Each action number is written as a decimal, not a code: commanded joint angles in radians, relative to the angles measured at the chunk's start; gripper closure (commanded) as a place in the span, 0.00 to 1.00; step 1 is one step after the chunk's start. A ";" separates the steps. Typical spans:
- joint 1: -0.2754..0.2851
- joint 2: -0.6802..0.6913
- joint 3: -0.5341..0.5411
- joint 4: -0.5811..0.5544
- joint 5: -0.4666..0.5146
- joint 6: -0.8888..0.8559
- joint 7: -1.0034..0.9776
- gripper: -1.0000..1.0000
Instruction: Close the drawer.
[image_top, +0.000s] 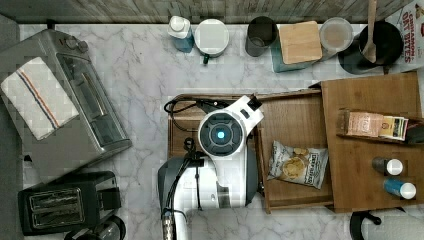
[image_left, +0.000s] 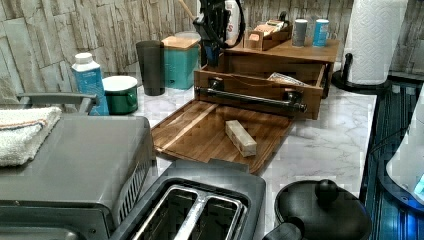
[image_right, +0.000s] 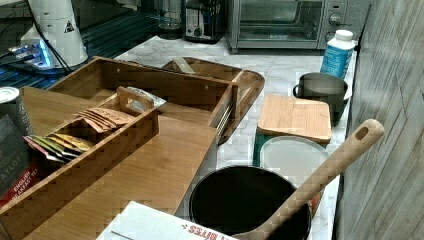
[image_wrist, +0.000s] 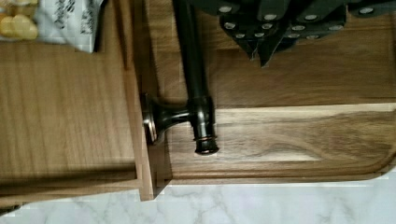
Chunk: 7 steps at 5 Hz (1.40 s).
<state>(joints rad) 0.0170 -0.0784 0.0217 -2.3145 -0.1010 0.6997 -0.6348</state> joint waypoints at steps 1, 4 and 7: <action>0.038 0.007 0.032 -0.143 0.042 0.116 -0.046 1.00; 0.014 0.069 0.016 -0.281 0.021 0.351 -0.091 1.00; -0.032 0.117 -0.037 -0.278 -0.072 0.393 -0.109 1.00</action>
<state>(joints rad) 0.0116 0.0105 0.0279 -2.5781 -0.1354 1.0557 -0.6704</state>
